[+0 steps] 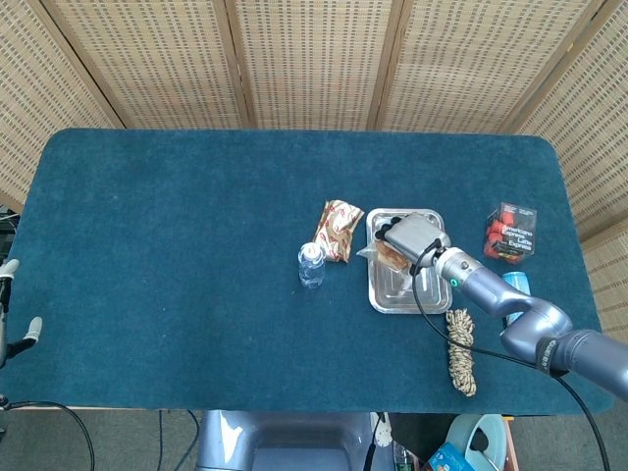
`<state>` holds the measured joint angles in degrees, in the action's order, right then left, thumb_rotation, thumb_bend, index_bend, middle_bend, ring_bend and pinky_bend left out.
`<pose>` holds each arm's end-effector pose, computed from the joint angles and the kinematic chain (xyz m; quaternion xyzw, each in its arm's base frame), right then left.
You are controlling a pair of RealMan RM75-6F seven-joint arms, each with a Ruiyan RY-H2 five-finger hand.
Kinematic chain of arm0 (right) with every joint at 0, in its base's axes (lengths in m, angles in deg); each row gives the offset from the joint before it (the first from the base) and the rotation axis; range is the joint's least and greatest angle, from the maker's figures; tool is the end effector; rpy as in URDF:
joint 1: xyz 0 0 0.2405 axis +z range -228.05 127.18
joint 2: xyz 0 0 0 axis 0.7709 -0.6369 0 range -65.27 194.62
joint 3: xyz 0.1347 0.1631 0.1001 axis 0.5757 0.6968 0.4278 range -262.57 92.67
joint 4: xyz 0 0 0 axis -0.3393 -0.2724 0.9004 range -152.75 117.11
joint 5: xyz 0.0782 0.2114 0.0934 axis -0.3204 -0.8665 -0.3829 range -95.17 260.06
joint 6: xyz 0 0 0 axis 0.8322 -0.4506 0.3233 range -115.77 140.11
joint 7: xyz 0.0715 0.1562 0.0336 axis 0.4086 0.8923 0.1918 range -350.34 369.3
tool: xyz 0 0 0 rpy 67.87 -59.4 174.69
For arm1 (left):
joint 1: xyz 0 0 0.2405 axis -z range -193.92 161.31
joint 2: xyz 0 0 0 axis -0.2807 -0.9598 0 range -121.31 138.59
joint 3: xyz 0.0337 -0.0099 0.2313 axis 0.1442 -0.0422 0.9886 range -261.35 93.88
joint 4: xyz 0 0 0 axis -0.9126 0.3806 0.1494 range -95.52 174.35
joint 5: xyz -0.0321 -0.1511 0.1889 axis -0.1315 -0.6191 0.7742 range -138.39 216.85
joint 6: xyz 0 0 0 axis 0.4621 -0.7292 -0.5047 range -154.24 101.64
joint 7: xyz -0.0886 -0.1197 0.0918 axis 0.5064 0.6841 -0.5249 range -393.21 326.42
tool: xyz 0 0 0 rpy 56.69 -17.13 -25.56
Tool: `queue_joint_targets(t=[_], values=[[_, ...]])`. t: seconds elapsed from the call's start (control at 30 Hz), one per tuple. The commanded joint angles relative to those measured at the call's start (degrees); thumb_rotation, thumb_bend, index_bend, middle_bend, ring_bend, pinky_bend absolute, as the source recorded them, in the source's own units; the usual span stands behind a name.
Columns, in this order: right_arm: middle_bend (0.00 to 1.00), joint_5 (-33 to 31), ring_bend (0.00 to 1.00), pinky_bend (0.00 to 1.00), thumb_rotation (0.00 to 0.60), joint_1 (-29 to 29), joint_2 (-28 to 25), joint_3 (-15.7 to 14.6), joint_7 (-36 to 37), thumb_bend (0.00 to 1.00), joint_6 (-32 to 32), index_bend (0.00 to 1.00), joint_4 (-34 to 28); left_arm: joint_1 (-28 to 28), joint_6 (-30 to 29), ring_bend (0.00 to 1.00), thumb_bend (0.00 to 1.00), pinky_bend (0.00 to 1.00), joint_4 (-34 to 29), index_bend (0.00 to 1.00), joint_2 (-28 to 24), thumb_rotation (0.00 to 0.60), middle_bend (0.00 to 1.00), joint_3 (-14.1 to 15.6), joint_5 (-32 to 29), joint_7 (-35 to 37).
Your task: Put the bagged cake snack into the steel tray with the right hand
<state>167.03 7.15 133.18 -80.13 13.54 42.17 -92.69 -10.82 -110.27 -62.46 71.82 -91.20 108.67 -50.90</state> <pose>-0.1448 -0.4496 0.0218 0.8678 -0.2442 0.2145 0.3759 -0.3047 0.2266 0.1292 -0.5385 -0.4013 -0.3022 0.6765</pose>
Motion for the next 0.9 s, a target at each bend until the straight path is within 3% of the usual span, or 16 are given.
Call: queue_joint_targets(t=[0.03,0.2,0.5,0.6,0.67,0.8,0.9], values=[[0.35,0.8,0.31,0.41,0.600,-0.2,-1.5,-1.1,0.8,0.30,-0.1,0.41,0.1,0.0,0.0,0.00,0.37,0.00,-0.4,0.00,-0.1,0.584,0.00,0.2,0.0,-0.2],[0.29,0.5,0.27,0.38,0.600,-1.1,-2.9,-1.6,1.5,0.30,0.6,0.38,-0.4,-0.3,-0.3,0.00,0.37,0.00,-0.6,0.00,-0.4,0.584,0.00,0.5,0.0,0.0],[0.27,0.2,0.27,0.37,0.600,-2.2,-4.0,-2.2,1.6,0.30,1.9,0.37,-1.2,-0.8,-1.2,0.00,0.37,0.00,-1.6,0.00,-1.0,0.584,0.00,1.0,0.8,-0.2],[0.25,0.6,0.26,0.36,0.600,-2.6,-4.2,-2.4,2.1,0.30,2.8,0.32,-1.1,-0.9,-1.8,0.00,0.37,0.00,-2.1,0.00,-1.1,0.584,0.00,1.0,0.9,-0.8],[0.19,0.8,0.20,0.33,0.600,-2.9,-4.3,-2.4,2.8,0.30,3.4,0.24,-1.1,-1.0,-1.9,0.00,0.37,0.00,-2.4,0.00,-1.1,0.584,0.00,1.1,1.1,-1.1],[0.03,1.7,0.02,0.16,0.600,-3.5,-5.0,-2.4,6.0,0.26,5.0,0.08,-1.6,-0.8,-1.8,0.00,0.37,0.00,-3.0,0.00,-1.3,0.583,0.00,1.0,0.8,-1.6],[0.00,2.7,0.00,0.05,0.600,-3.7,-5.3,-2.6,7.5,0.22,5.8,0.06,-1.5,-0.5,-1.4,0.00,0.37,0.00,-3.0,0.00,-1.4,0.584,0.00,0.9,0.6,-1.4]])
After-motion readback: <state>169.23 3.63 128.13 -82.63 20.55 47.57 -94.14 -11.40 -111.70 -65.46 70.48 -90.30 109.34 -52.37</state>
